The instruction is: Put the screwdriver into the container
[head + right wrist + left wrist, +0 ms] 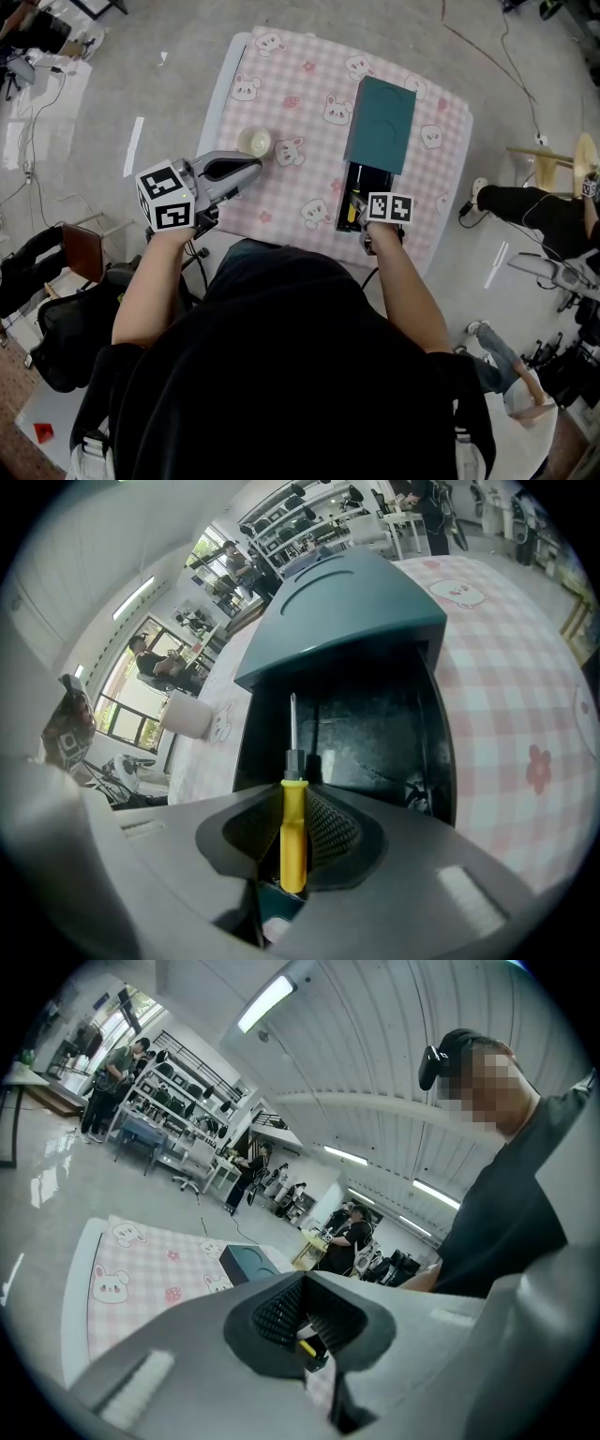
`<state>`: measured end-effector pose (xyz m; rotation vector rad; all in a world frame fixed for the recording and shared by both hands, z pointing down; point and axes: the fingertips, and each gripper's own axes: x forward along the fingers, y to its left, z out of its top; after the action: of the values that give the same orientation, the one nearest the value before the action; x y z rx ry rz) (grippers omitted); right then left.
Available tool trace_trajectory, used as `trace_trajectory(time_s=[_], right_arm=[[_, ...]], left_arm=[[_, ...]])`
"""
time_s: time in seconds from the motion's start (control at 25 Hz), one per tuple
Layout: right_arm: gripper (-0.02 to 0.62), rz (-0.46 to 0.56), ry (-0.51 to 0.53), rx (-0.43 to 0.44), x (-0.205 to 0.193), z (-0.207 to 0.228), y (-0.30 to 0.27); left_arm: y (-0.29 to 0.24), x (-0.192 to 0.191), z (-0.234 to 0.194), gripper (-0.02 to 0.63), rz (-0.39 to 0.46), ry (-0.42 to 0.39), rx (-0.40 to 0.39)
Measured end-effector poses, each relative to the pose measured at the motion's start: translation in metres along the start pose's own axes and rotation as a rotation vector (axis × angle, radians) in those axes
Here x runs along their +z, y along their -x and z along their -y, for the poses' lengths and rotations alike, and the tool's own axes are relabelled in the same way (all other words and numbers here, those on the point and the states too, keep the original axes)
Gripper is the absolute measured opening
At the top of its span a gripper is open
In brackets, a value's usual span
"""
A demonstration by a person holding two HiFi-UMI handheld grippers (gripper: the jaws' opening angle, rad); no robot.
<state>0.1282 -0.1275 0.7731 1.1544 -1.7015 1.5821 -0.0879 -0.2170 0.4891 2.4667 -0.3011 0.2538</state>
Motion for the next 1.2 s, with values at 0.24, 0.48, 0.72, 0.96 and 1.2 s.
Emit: trace_trajectory(time_s=[0.24,0.48,0.72,0.96,1.2], right_arm=[[0.104,-0.003,-0.016,-0.001,0.001,0.001,0.0],[0.106,-0.008,-0.022,-0.005,0.001,0.0,-0.001],[0.106,-0.012,-0.039,-0.009,0.002,0.001,0.0],[0.107,-0.001,-0.046,0.008,0.003,0.0,-0.001],[0.11,-0.002,-0.056,0.025,0.001,0.0,0.002]], left_arm=[[-0.003,-0.001,-0.003,0.0,-0.002,0.005,-0.005],[-0.004,-0.002,-0.005,0.0,0.004,0.009,-0.023],[-0.002,0.0,-0.007,0.0,-0.004,0.006,-0.02],[-0.002,0.001,-0.002,0.0,-0.005,-0.001,-0.029],[-0.005,0.002,0.008,0.0,0.003,0.001,-0.04]])
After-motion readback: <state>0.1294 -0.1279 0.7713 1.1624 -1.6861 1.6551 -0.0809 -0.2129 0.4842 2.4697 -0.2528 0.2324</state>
